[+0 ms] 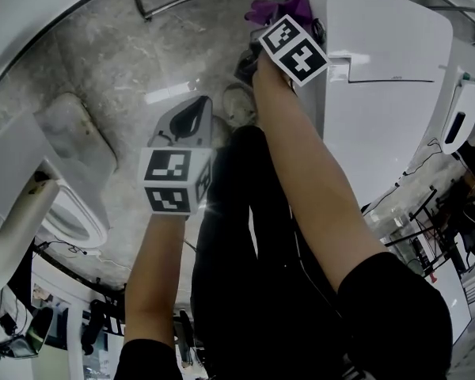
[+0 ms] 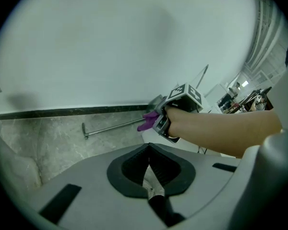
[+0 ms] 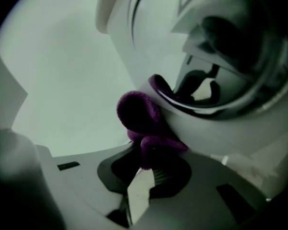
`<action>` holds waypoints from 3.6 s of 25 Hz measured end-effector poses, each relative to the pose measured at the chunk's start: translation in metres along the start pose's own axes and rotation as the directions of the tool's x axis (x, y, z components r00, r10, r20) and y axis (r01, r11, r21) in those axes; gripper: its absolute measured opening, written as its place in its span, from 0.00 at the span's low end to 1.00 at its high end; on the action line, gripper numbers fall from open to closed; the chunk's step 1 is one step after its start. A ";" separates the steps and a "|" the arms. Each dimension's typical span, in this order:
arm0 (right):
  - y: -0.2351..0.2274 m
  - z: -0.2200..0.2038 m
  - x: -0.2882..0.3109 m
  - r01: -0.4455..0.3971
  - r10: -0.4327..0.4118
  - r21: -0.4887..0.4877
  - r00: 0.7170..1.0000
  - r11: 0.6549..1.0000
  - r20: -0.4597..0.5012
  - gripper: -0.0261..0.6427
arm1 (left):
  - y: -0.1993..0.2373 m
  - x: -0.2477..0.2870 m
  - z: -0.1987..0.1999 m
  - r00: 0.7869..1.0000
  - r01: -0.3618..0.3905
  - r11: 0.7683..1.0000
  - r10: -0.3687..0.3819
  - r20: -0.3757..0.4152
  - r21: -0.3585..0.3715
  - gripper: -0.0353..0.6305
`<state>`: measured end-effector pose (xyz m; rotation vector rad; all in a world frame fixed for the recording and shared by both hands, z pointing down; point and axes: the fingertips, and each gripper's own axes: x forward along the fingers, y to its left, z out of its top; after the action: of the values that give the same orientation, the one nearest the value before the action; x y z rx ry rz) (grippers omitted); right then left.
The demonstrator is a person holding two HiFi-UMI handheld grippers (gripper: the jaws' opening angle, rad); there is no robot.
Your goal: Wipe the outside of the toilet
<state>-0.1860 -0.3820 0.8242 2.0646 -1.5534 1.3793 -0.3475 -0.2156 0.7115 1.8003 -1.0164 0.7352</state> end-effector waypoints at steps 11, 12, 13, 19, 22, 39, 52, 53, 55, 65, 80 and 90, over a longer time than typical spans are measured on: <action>0.043 0.003 -0.014 -0.128 0.149 -0.232 0.986 0.964 0.072 0.11 | 0.009 -0.006 -0.002 0.999 -0.034 0.999 0.035 0.030 -0.017 0.06; 0.052 0.001 -0.023 -0.170 0.195 -0.257 0.978 0.951 0.072 0.11 | 0.010 -0.011 0.001 0.997 -0.051 0.999 0.051 0.050 -0.008 0.06; 0.060 0.000 -0.035 -0.207 0.235 -0.281 0.969 0.937 0.070 0.11 | 0.010 -0.016 0.003 0.995 -0.065 0.998 0.065 0.070 0.000 0.06; 0.076 -0.001 -0.131 -0.290 0.340 -0.420 0.939 0.860 0.049 0.11 | -0.009 -0.060 0.008 0.986 -0.071 0.997 0.073 0.150 -0.021 0.06; 0.067 0.009 -0.193 -0.294 0.343 -0.448 0.939 0.844 0.031 0.11 | -0.030 -0.096 0.012 0.981 -0.065 0.997 0.070 0.183 -0.036 0.06; 0.055 0.152 -0.499 -0.237 0.404 -0.568 0.896 0.788 0.187 0.11 | -0.194 -0.303 0.095 0.932 -0.011 0.989 -0.042 0.359 0.145 0.06; 0.020 0.261 -0.649 -0.227 0.477 -0.567 0.810 0.792 0.342 0.11 | -0.357 -0.374 0.149 0.867 -0.039 0.964 -0.099 0.488 0.265 0.06; 0.013 0.270 -0.661 -0.224 0.489 -0.574 0.794 0.787 0.361 0.11 | -0.372 -0.378 0.153 0.857 -0.046 0.963 -0.099 0.506 0.267 0.06; -0.005 0.284 -0.684 -0.224 0.516 -0.595 0.768 0.772 0.380 0.11 | -0.403 -0.385 0.155 0.841 -0.061 0.963 -0.091 0.533 0.261 0.06; -0.131 0.306 -0.778 -0.325 0.669 -0.688 0.674 0.649 0.313 0.11 | -0.566 -0.378 0.064 0.827 -0.107 0.970 -0.035 0.562 0.218 0.06; -0.165 0.285 -0.841 -0.429 0.763 -0.703 0.596 0.567 0.251 0.11 | -0.616 -0.432 0.006 0.766 -0.250 0.954 0.091 0.636 0.164 0.06; -0.168 0.281 -0.856 -0.445 0.785 -0.717 0.575 0.537 0.231 0.11 | -0.622 -0.434 -0.003 0.758 -0.246 0.957 0.092 0.646 0.152 0.06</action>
<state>0.1032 0.0555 0.0731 1.5367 -2.7624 0.2320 -0.0132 0.0817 0.0989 2.2510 -1.6117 0.3416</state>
